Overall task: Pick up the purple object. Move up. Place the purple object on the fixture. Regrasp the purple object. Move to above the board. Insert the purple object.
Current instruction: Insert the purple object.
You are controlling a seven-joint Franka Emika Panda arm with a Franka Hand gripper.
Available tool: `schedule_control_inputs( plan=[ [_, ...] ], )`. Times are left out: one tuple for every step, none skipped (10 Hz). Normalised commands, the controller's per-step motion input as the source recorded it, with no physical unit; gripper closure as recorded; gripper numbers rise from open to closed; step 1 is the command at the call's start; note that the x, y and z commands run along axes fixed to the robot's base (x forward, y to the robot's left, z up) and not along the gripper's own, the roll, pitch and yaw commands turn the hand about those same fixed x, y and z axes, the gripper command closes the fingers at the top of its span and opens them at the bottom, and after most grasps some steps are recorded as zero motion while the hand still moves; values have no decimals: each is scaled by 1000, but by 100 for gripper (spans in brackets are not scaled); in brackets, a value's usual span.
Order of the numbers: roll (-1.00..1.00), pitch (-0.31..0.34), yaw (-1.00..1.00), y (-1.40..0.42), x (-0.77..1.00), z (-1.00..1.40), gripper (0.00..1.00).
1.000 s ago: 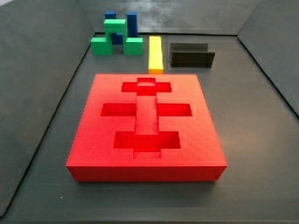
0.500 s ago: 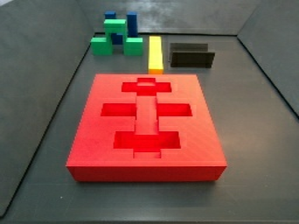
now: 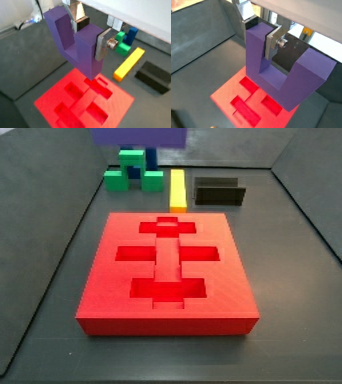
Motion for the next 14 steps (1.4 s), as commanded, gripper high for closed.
schedule_control_inputs(
  plan=[
    [-281,-131,103,-434,257,-411,100],
    [-114,-40,80,-634,397,-794,100],
    [-93,-21,100,-580,509,-863,100],
    [-46,-100,29,-554,389,-889,100],
    [34,-94,0,-420,337,-714,100],
    [0,-47,0,-269,283,-494,100],
    [4,0,-34,-203,111,-423,100],
    [44,0,-37,-149,51,-403,100],
    [190,96,0,-126,0,-240,100],
    [127,60,0,-131,-29,-309,100],
    [-31,0,0,31,3,0,100],
    [117,-27,0,-103,43,-474,100],
    [213,-26,29,-223,86,-629,100],
    [244,-16,54,-200,49,-554,100]
  ],
)
